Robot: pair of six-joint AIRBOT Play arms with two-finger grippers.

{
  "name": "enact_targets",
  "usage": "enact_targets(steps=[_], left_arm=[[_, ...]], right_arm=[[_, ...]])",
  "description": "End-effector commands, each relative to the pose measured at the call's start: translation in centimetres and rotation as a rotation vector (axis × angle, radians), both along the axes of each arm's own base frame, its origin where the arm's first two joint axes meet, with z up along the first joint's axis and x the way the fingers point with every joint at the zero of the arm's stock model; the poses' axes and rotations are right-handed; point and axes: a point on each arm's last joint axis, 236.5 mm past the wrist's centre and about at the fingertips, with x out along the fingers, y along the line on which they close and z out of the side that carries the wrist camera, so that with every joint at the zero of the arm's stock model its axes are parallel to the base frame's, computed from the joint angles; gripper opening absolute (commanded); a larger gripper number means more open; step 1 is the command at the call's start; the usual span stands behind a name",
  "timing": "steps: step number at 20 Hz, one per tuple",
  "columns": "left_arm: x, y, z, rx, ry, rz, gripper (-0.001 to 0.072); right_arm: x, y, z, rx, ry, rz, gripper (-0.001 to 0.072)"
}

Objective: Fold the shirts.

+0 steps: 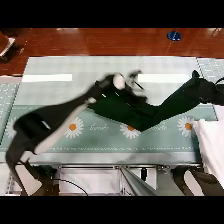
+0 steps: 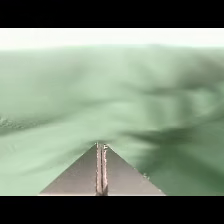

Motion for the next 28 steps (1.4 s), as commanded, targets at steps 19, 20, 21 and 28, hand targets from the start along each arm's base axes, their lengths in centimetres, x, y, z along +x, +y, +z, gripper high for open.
enact_targets(steps=[19, 20, 21, 28], left_arm=[[-8.6, 34.4, 5.1, 0.017, -0.224, 0.774, 0.0018], [-8.3, 34.6, 4.8, 0.018, -0.232, 0.784, 0.0018], [-8.0, 34.7, 4.7, 0.017, -0.238, 0.793, 0.0018], [-7.9, 34.5, 4.3, 0.011, -0.219, 0.799, 0.0018]], right_arm=[[12.4, 31.0, -16.8, 0.099, 0.316, 0.489, 0.0357], [12.1, 31.0, -16.8, 0.107, 0.332, 0.497, 0.0412], [11.6, 30.5, -16.3, 0.113, 0.35, 0.518, 0.0412], [10.8, 7.2, -7.7, -0.308, 0.311, 0.358, 0.0411]])
